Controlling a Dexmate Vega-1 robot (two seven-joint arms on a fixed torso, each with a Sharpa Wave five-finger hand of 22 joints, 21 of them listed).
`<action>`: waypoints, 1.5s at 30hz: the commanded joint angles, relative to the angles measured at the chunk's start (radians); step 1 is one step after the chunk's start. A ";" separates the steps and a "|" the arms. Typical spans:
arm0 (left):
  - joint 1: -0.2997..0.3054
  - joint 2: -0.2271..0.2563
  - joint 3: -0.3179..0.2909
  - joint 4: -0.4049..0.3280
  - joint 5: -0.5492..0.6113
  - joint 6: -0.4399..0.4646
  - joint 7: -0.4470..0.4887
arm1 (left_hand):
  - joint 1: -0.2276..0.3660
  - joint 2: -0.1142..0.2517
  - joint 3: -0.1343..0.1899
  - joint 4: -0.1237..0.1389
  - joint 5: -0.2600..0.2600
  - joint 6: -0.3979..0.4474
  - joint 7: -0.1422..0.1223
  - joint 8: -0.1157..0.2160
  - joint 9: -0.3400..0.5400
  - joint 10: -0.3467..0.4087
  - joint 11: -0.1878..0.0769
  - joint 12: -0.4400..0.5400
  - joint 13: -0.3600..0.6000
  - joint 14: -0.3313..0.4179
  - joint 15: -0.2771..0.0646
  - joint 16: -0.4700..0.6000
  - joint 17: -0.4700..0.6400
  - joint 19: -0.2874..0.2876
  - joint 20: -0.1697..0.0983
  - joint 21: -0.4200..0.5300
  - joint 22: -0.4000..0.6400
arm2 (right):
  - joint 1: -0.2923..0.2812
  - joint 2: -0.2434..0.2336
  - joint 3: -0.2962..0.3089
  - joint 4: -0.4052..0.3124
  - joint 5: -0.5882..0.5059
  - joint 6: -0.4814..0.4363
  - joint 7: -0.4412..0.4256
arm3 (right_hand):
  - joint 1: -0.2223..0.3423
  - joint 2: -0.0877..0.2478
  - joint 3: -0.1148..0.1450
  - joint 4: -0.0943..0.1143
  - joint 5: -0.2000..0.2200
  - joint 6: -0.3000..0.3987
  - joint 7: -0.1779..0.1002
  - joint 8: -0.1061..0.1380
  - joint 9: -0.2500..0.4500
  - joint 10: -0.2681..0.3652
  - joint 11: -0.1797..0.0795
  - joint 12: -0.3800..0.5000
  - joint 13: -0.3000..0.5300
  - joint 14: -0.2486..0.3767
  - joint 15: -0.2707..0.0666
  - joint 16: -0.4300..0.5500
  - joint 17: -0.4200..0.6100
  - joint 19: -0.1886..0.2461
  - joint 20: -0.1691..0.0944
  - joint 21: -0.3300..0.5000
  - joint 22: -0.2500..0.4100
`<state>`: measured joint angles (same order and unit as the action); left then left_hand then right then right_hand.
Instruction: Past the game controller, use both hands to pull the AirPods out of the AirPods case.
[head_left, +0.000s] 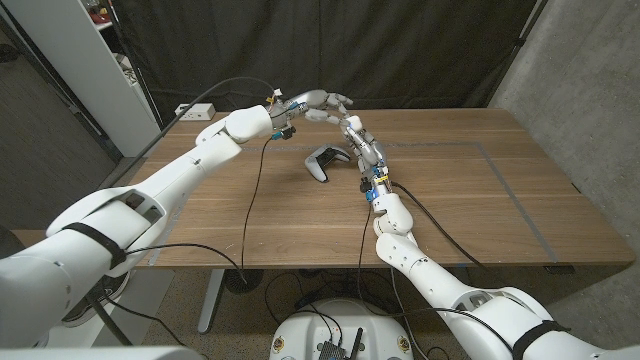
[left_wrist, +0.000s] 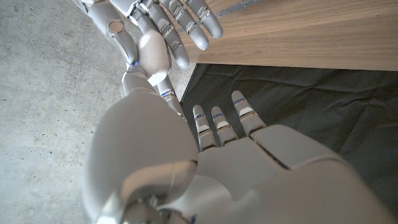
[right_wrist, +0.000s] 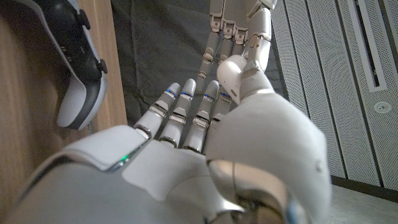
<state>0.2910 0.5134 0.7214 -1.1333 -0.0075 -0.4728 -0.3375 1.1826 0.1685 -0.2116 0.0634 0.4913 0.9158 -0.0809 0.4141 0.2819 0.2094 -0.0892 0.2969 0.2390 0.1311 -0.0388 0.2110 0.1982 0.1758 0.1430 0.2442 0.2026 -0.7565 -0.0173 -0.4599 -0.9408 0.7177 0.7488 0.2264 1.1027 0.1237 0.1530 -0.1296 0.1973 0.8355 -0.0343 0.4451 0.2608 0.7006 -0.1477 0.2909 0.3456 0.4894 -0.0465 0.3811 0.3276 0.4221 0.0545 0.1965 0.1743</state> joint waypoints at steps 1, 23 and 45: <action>0.012 0.002 -0.001 -0.033 -0.011 0.019 -0.005 | 0.050 0.027 0.030 -0.012 -0.016 0.079 0.006 0.039 0.037 0.013 -0.003 0.005 0.001 0.011 -0.015 0.003 0.002 0.004 -0.006 0.005 0.004 | -0.011 -0.012 0.003 -0.018 0.004 -0.012 0.004 | -0.001 0.014 -0.003 0.005 0.004 0.104 -0.109 0.032 0.187 0.008 0.010 0.008 0.004 0.014 -0.178 0.008 0.005 0.011 -0.008 0.008 0.005; 0.018 0.002 -0.007 -0.040 -0.012 -0.001 -0.001 | 0.071 0.020 0.067 -0.008 -0.079 0.092 0.016 0.047 0.061 0.033 -0.009 0.004 -0.002 0.026 -0.024 0.004 0.002 0.007 -0.010 0.011 0.007 | -0.010 -0.017 -0.002 -0.034 0.005 -0.048 -0.011 | -0.022 -0.004 -0.023 0.010 0.000 0.014 -0.100 -0.006 0.179 -0.005 0.029 0.007 0.018 0.024 -0.171 0.008 0.008 0.026 -0.018 0.013 0.005; 0.035 0.008 -0.022 -0.032 -0.042 -0.022 -0.006 | 0.082 0.011 0.094 -0.007 -0.139 0.110 0.024 0.042 0.060 0.043 -0.011 0.000 -0.004 0.029 -0.027 -0.001 -0.001 0.008 -0.015 0.015 0.009 | -0.003 -0.005 -0.008 -0.019 -0.005 -0.057 -0.027 | -0.025 -0.004 -0.033 0.007 0.004 -0.073 -0.131 -0.050 0.166 -0.006 0.031 0.011 0.035 0.055 -0.175 0.030 0.031 0.023 -0.011 0.012 0.006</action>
<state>0.3185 0.5197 0.7062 -1.1710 -0.0353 -0.4802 -0.3406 1.2586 0.1765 -0.1246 0.0563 0.3617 0.9059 -0.0207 0.4140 0.2808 0.2393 -0.0987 0.2969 0.2322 0.1503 -0.0410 0.2110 0.1951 0.1801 0.1331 0.2520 0.2071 -0.7600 -0.0262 -0.4649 -0.9624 0.7177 0.6979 0.2091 1.0878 0.1198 0.1280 -0.1212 0.1972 0.7606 -0.1708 0.3967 0.4291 0.6903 -0.1220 0.2954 0.3784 0.5327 -0.0502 0.4000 0.3553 0.4413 0.0356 0.2034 0.1795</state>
